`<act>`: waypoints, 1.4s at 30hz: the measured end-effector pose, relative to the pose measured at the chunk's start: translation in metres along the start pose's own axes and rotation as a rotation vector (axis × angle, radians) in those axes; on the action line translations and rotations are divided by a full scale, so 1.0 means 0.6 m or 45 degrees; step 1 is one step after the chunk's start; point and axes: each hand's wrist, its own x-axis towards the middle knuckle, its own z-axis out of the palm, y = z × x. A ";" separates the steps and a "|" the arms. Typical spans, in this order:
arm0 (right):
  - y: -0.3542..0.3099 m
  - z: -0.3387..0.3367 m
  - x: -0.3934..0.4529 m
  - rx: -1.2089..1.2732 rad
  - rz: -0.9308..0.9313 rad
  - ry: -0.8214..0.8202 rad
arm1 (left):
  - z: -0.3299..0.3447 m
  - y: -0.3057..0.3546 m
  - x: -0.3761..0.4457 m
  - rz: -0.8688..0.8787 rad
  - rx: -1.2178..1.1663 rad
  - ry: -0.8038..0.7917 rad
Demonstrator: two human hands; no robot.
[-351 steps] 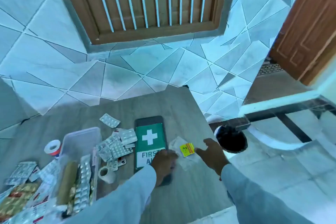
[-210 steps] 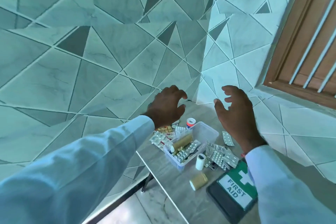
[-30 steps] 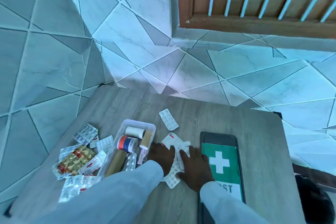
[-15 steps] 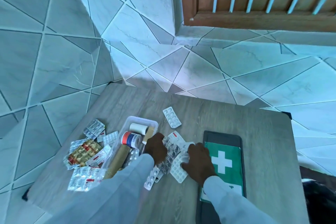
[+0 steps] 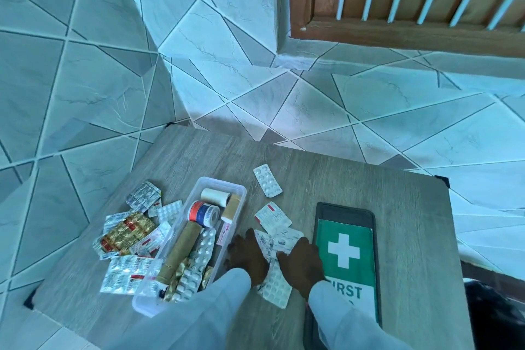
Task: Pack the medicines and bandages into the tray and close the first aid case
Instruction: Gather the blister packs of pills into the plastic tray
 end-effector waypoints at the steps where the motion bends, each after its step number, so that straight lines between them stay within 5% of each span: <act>1: 0.002 0.007 0.005 0.073 0.028 -0.006 | 0.000 0.000 -0.003 0.000 0.003 0.025; 6: -0.006 0.008 0.011 0.264 0.143 0.011 | -0.009 -0.006 0.004 0.002 -0.147 0.059; 15: -0.002 0.012 0.018 0.554 0.316 0.107 | 0.003 -0.008 0.049 0.028 -0.585 -0.185; 29: -0.010 -0.034 0.014 0.774 0.168 -0.134 | -0.033 -0.002 0.086 0.062 -0.966 -0.170; 32: 0.008 -0.033 -0.005 0.511 0.134 -0.070 | -0.072 0.020 0.060 0.081 -0.943 -0.161; 37: 0.013 0.002 -0.073 -0.441 -0.072 -0.231 | -0.059 0.040 0.079 0.113 -0.708 -0.069; 42: 0.011 0.035 -0.096 -0.560 -0.091 -0.183 | -0.051 0.051 0.088 0.196 -0.347 0.083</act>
